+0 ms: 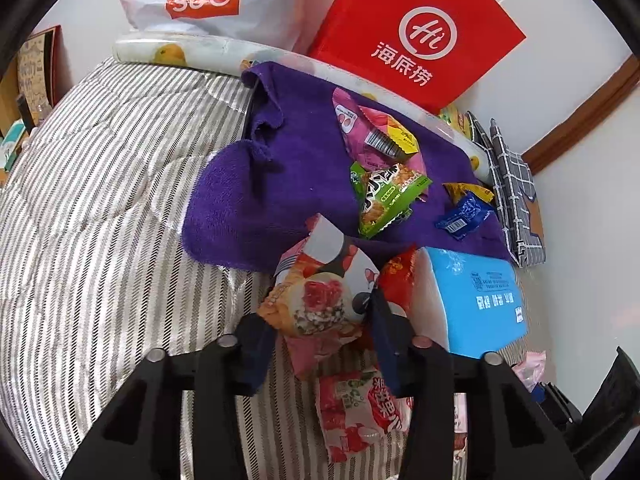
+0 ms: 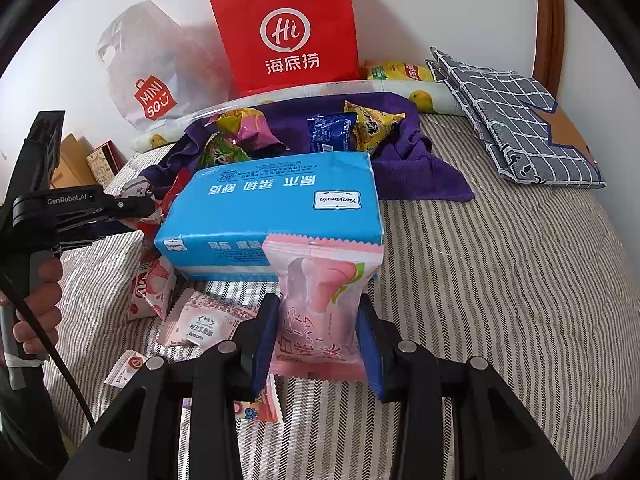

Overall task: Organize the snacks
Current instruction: 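Grasp the pink cake packet with the right tool while the left tool grasps the panda-print bag, then carry the pink packet and panda-print bag with both tools toward the purple towel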

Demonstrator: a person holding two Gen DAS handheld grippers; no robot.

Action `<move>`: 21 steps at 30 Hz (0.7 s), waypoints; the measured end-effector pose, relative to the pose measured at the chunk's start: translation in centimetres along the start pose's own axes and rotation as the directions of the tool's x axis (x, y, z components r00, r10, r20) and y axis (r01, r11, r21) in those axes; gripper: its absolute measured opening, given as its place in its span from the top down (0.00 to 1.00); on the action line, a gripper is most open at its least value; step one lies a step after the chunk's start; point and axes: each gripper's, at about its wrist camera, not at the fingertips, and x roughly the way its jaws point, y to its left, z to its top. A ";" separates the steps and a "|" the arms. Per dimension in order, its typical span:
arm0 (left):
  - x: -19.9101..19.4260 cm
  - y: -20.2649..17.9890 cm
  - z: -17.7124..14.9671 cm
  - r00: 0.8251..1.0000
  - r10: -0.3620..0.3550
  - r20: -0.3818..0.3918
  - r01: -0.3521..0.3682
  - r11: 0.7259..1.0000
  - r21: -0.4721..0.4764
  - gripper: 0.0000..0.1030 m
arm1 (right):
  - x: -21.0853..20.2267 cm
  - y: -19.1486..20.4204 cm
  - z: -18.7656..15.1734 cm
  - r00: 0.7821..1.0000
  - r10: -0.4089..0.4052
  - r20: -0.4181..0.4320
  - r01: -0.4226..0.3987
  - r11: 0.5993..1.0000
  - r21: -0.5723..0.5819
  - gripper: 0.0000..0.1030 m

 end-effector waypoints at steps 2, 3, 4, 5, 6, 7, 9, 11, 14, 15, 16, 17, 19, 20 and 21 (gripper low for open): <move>-0.6 0.1 -0.3 1.000 -0.003 0.007 0.003 1.000 -0.003 0.60 | -0.4 0.2 -0.1 1.000 -0.011 0.007 0.011 1.000 -0.007 0.65; -1.0 0.1 -0.5 1.000 -0.001 0.013 0.001 1.000 -0.003 0.60 | -0.5 0.4 -0.2 1.000 -0.018 0.010 0.018 1.000 -0.013 0.65; -1.4 0.1 -0.6 1.000 0.001 0.018 -0.001 1.000 -0.001 0.60 | -0.7 0.5 -0.2 1.000 -0.021 0.014 0.022 1.000 -0.018 0.65; -1.8 0.2 -0.8 1.000 0.003 0.023 -0.003 1.000 -0.001 0.60 | -1.0 0.7 -0.3 1.000 -0.020 0.019 0.020 1.000 -0.021 0.65; -2.2 0.2 -1.0 1.000 0.004 0.028 -0.004 1.000 -0.001 0.60 | -1.3 0.8 -0.3 1.000 -0.016 0.023 0.017 1.000 -0.021 0.65; -2.7 0.3 -1.2 0.999 0.004 0.034 -0.004 1.000 -0.004 0.60 | -1.6 0.9 -0.4 1.000 -0.013 0.028 0.013 1.000 -0.021 0.65; -3.8 0.5 -1.6 0.999 0.000 0.049 0.000 1.000 -0.008 0.60 | -2.4 1.2 -0.6 0.999 -0.005 0.041 0.006 1.000 -0.022 0.65; -4.9 0.6 -2.1 0.998 0.002 0.063 -0.002 1.000 -0.008 0.60 | -3.2 1.5 -0.7 0.998 0.001 0.055 0.000 1.000 -0.024 0.65; -6.5 0.5 -3.0 0.997 -0.001 0.080 0.001 1.000 -0.005 0.60 | -4.2 2.0 -0.7 0.997 0.011 0.074 -0.009 1.000 -0.025 0.65; -6.9 0.5 -3.2 0.996 -0.001 0.084 0.002 1.000 -0.005 0.60 | -4.5 2.1 -0.7 0.997 0.012 0.080 -0.010 1.000 -0.025 0.65; -7.4 0.4 -3.6 0.996 -0.002 0.090 0.003 1.000 -0.006 0.60 | -4.8 2.2 -0.7 0.996 0.011 0.085 -0.009 1.000 -0.025 0.65; -7.7 0.3 -3.8 0.996 -0.003 0.093 0.004 1.000 -0.005 0.60 | -5.2 2.3 -0.7 0.996 0.009 0.091 -0.006 1.000 -0.024 0.65; -8.5 0.1 -4.4 0.995 -0.012 0.098 0.012 1.000 -0.004 0.60 | -5.8 2.4 -0.7 0.995 0.001 0.102 0.002 1.000 -0.023 0.65; -8.7 -0.1 -4.5 0.995 -0.014 0.100 0.014 1.000 -0.001 0.60 | -6.2 2.5 -0.7 0.994 -0.003 0.109 0.005 1.000 -0.024 0.65; -8.9 -0.3 -4.7 0.995 -0.014 0.102 0.014 1.000 0.002 0.60 | -6.5 2.5 -0.7 0.993 -0.003 0.115 0.006 1.000 -0.024 0.65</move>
